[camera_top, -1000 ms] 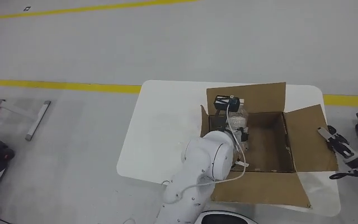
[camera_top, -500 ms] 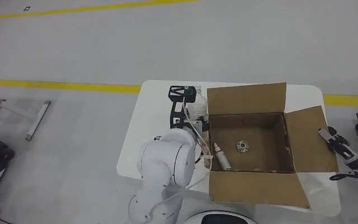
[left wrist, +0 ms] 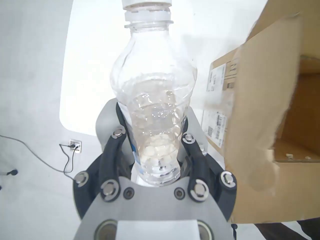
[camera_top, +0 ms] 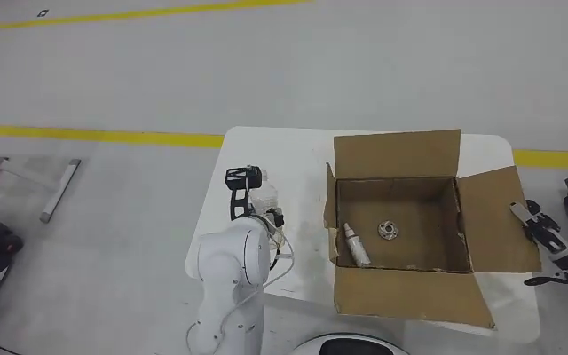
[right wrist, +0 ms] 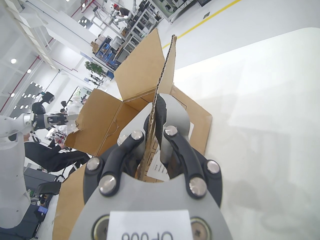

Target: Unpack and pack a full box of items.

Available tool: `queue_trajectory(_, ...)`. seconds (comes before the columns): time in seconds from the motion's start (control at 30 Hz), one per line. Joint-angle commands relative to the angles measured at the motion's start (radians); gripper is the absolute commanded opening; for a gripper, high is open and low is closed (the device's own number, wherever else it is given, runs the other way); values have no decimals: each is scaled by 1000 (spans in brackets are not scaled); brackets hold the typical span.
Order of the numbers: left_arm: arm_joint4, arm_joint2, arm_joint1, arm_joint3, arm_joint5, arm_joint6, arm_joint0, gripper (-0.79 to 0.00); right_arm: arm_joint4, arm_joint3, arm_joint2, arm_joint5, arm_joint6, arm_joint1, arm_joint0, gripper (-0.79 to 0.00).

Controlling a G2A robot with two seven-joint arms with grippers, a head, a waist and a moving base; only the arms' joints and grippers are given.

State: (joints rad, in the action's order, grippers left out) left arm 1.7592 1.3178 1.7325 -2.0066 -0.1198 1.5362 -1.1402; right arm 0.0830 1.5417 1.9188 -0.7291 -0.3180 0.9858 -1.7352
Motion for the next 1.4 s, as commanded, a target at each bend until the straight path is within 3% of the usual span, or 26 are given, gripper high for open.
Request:
queue_trajectory(0.0,-21,-1,0,31,-9,0,-16,-785,2,2,-2,-2,6,2,-4,-785)
queue_trajectory(0.13,-16,-7,0,49,-6,-2,-23,-785,8,1,-8,-8,10,5,-9,-785)
queue_trajectory(0.17,-16,-7,0,49,-6,-2,-23,-785,4,1,-11,-13,6,5,-9,-714)
queue_trajectory(0.2,-16,-7,0,49,-6,-2,-23,-785,-7,-2,-12,-18,6,6,-8,-496)
queue_trajectory(0.23,-16,-7,0,49,-6,-2,-23,-785,-12,-6,-12,-21,7,6,-6,-31)
queue_trajectory(0.27,-16,-7,0,49,-6,-2,-23,-785,-11,-10,-11,-24,6,7,-5,0)
queue_trajectory(0.57,-16,-7,0,49,-6,-2,-23,-785,22,-8,39,-93,46,8,-2,0)
queue_trajectory(0.73,-16,-7,0,49,-6,-2,-23,-785,108,64,109,-135,108,11,-26,0)
queue_trajectory(0.93,28,3,-15,108,106,-37,-75,-785,278,223,183,-161,171,20,-79,-6)
queue_trajectory(0.97,37,8,-17,119,119,-49,-84,-785,301,247,187,-160,180,22,-86,-154)
queue_trajectory(1.07,37,22,-24,157,158,-85,-108,-785,360,296,188,-155,204,29,-102,-360)
queue_trajectory(1.2,28,51,-34,218,213,-151,-133,-785,397,314,170,-158,228,35,-113,-394)
queue_trajectory(1.3,19,82,-41,248,239,-187,-140,-785,412,311,156,-159,230,38,-114,-363)
queue_trajectory(1.37,8,94,-46,268,268,-213,-139,-785,417,308,148,-161,228,39,-113,-286)
